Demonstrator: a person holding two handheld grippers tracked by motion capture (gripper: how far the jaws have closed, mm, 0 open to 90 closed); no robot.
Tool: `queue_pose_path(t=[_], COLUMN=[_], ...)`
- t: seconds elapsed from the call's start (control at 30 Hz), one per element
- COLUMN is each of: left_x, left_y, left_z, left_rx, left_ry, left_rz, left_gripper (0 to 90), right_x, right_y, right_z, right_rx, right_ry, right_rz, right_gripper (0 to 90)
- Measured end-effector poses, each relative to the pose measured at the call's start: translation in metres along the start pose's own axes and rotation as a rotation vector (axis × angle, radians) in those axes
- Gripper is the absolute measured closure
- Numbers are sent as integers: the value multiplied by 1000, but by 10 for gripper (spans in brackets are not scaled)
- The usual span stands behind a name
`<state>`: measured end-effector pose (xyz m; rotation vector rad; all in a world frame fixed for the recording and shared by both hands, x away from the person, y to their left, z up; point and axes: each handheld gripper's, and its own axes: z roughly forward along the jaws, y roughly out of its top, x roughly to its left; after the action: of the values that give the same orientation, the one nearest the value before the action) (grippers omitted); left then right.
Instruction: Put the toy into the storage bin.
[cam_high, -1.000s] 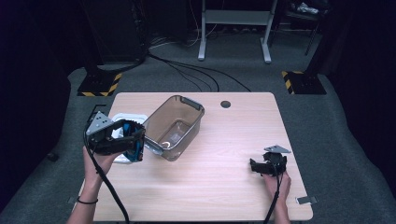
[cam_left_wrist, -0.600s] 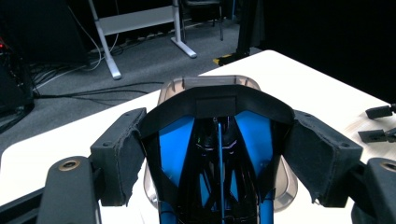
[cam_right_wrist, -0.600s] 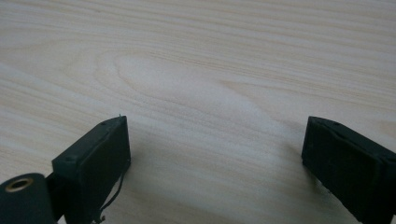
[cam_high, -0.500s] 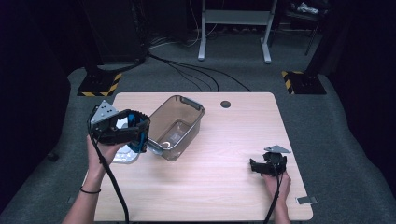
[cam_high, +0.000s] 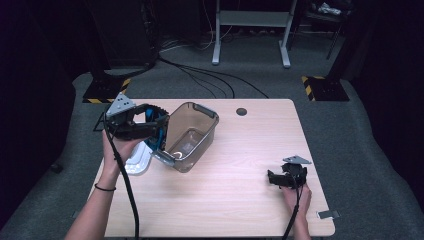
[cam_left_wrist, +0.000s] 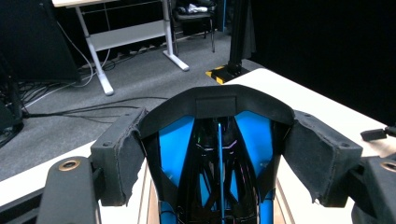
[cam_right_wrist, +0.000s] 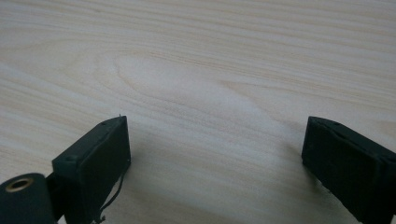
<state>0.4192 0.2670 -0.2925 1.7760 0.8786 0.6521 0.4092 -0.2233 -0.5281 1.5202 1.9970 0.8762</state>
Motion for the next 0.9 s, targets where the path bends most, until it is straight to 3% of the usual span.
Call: queue_pose_path(t=[0.4,0.9], left_x=[1,1], left_y=[11,4], left_z=[22,48], left_rx=[7,29], left_ry=[-1,-18], left_rz=[13,12], left_gripper=[252,252], right_x=[0,0], right_y=[0,0], right_z=[0,0], right_rx=[-1,-1], right_ry=[1,1], right_rz=[2,1], right_gripper=[72,73])
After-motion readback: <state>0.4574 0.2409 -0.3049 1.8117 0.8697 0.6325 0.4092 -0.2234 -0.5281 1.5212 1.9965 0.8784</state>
